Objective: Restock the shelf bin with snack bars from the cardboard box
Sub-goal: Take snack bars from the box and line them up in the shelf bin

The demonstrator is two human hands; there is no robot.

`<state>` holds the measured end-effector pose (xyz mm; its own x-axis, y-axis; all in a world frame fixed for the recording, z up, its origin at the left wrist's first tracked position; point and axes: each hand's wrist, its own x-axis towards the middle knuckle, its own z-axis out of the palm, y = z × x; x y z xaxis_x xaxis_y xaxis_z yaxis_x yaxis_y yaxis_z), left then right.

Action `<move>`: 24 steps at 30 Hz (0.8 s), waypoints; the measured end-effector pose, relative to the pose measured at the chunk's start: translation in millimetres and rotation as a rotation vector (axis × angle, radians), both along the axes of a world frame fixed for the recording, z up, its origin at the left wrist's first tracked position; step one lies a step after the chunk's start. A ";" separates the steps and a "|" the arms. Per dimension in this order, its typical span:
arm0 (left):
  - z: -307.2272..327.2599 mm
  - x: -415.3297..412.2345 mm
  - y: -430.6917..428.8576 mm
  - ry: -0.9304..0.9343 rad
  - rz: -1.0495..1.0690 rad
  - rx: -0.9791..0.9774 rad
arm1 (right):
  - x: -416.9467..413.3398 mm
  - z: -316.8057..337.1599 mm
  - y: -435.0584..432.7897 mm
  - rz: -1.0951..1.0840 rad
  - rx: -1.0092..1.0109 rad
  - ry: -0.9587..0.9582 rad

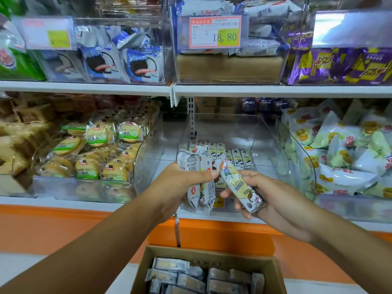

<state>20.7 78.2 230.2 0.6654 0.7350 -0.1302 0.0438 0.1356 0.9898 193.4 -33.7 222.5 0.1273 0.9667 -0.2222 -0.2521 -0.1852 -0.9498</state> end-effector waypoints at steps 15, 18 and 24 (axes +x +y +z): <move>2.9 10.2 11.9 -0.010 0.230 -0.058 | -26.5 8.9 12.1 -0.161 0.205 -0.579; 6.4 11.7 25.7 0.069 0.310 0.032 | -24.4 11.5 21.1 -0.076 0.177 -0.535; 23.9 1.2 48.2 0.035 0.412 0.168 | 17.8 14.3 62.6 -0.371 0.076 -0.596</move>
